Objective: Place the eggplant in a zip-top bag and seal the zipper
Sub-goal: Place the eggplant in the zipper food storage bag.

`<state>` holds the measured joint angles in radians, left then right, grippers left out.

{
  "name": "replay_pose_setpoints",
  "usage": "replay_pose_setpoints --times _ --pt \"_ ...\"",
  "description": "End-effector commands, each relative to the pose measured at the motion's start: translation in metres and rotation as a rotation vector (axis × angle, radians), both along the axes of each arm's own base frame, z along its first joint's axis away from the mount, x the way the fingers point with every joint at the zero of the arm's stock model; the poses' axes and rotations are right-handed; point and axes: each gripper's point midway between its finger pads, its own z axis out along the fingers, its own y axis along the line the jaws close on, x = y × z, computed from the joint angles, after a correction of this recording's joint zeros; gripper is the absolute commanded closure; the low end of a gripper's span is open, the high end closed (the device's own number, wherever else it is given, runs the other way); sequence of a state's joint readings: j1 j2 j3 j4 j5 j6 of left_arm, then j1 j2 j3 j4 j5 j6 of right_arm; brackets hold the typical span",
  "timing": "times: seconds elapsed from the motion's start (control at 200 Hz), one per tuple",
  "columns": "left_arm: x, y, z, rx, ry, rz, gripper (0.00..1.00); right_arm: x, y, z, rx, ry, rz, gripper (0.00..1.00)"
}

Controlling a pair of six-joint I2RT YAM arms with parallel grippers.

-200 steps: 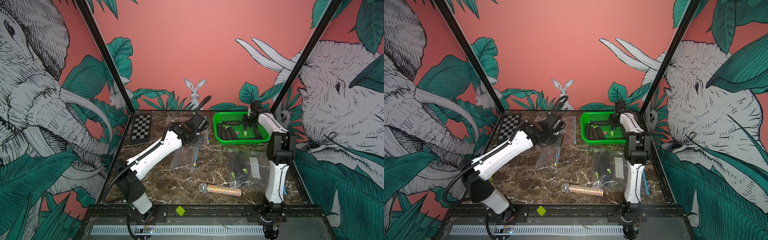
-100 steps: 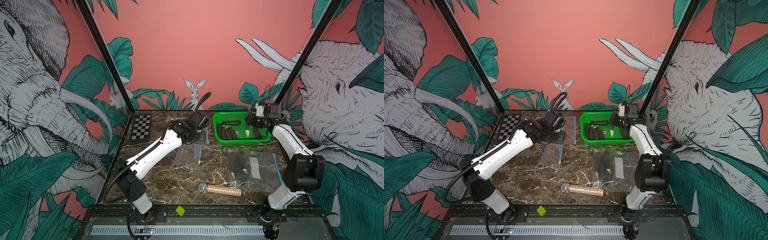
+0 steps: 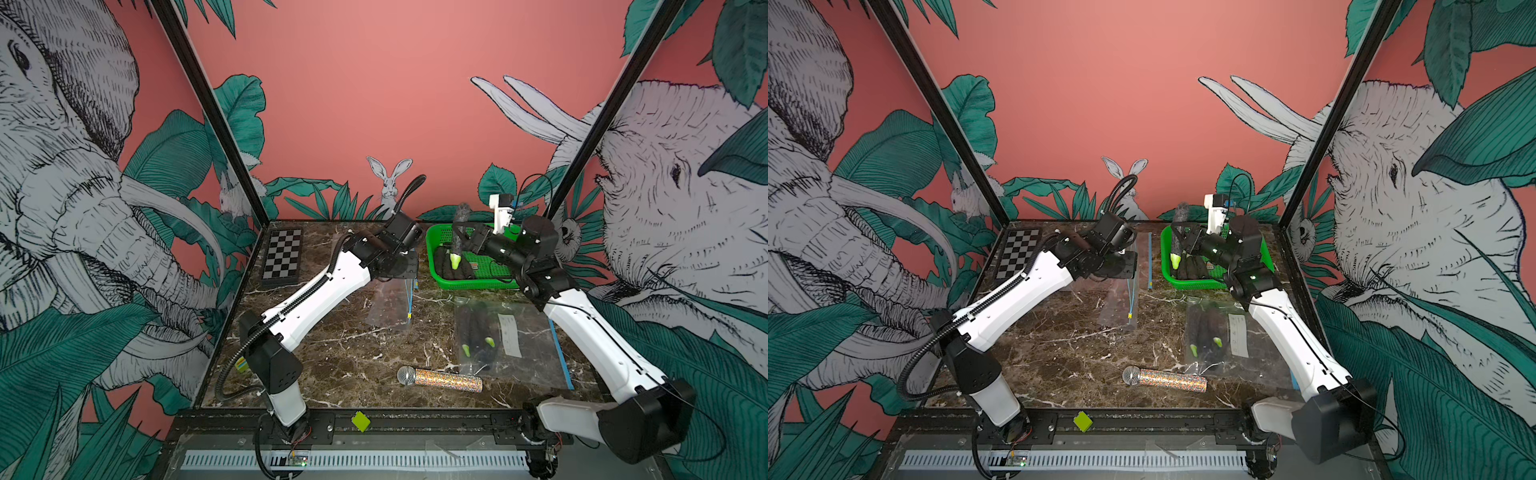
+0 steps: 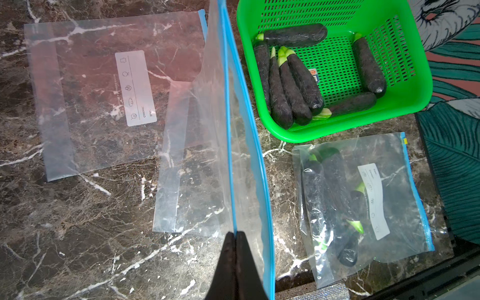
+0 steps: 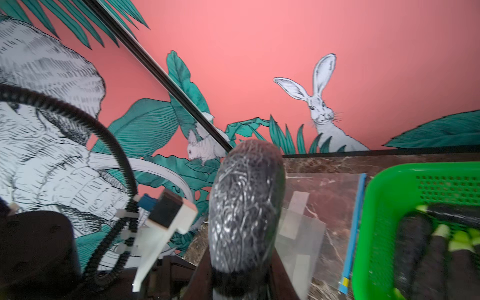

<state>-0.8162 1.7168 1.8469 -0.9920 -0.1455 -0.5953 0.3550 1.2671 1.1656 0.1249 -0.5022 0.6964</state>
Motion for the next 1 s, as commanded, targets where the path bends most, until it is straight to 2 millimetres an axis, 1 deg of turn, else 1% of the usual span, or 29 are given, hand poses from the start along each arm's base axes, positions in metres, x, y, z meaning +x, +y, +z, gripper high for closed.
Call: replay_pose_setpoints --times 0.0,0.115,0.25,0.32,0.435,0.555,0.995 --pt "-0.001 0.003 0.018 -0.048 -0.009 0.033 1.00 0.004 0.012 0.022 0.084 -0.076 -0.026 0.86" --pt "-0.001 0.001 0.022 -0.073 -0.014 0.035 1.00 0.010 0.024 0.026 0.134 -0.084 -0.013 0.86" --pt "-0.002 0.002 0.021 -0.081 -0.011 0.040 1.00 0.012 0.041 0.031 0.151 -0.099 0.002 0.86" --pt "-0.001 0.002 0.021 -0.086 -0.015 0.044 1.00 0.013 0.049 0.028 0.152 -0.099 0.004 0.86" --pt "-0.001 0.002 0.022 -0.093 -0.020 0.048 1.00 0.018 0.060 0.019 0.172 -0.080 0.010 0.86" --pt "-0.001 0.001 0.022 -0.094 -0.019 0.043 1.00 0.019 0.070 0.013 0.173 -0.076 0.018 0.87" --pt "0.002 0.001 0.021 -0.101 -0.018 0.046 1.00 0.027 0.080 -0.011 0.164 -0.066 -0.020 0.87"
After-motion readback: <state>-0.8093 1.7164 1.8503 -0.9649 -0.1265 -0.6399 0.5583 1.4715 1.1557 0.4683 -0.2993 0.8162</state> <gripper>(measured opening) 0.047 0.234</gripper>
